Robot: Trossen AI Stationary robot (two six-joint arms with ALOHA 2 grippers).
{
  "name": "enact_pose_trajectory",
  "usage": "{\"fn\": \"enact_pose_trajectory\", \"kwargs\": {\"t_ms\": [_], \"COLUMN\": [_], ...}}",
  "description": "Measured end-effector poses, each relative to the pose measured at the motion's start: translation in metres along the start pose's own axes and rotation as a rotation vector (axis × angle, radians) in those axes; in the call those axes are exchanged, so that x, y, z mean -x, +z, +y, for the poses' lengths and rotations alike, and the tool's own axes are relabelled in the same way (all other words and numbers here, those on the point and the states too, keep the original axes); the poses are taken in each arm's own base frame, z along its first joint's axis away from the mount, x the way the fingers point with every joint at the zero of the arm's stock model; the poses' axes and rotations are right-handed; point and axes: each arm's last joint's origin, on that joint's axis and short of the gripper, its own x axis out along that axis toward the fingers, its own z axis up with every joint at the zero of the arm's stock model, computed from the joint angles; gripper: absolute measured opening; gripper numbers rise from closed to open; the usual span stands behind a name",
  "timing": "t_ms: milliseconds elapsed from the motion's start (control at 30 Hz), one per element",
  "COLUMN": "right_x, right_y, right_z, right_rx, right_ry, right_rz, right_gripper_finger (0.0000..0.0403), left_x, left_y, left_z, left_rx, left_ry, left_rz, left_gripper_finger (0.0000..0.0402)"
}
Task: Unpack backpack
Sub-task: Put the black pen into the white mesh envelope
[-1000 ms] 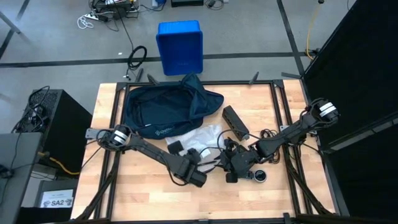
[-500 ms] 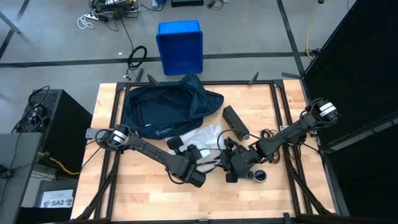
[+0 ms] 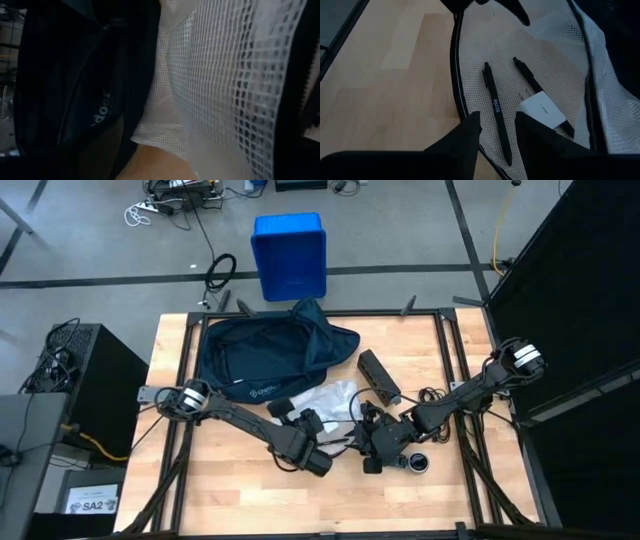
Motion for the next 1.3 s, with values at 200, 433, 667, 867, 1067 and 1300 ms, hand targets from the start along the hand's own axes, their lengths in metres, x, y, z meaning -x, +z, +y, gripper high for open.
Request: {"fn": "enact_pose_trajectory", "kwargs": {"t_ms": [200, 433, 667, 867, 1067, 1300], "right_x": [0.0, 0.0, 0.0, 0.0, 0.0, 0.0], "right_y": [0.0, 0.0, 0.0, -0.001, -0.001, -0.001], "right_z": [0.0, 0.0, 0.0, 0.0, 0.0, 0.001], "right_rx": [0.0, 0.0, 0.001, 0.004, 0.003, 0.001], "right_ry": [0.0, 0.001, 0.003, 0.002, 0.003, 0.003], "right_rz": [0.0, 0.0, 0.0, 0.005, 0.006, 0.007], "right_gripper_finger": [0.0101, 0.0102, 0.0103, 0.0101, 0.0102, 0.0102], "left_x": [-0.001, -0.007, -0.01, -0.001, 0.004, 0.0], "left_y": [0.001, 0.005, 0.011, 0.018, 0.022, 0.028], "left_z": [0.001, 0.005, 0.011, 0.021, 0.022, 0.023], "left_rx": [-0.002, -0.036, -0.066, 0.005, 0.017, -0.038], "left_ry": [-0.001, -0.015, 0.032, 0.137, 0.137, 0.055], "left_rz": [0.009, 0.05, 0.023, -0.097, -0.136, -0.055], "left_gripper_finger": [0.035, 0.0209, 0.0013, 0.0001, 0.0, 0.0]}}
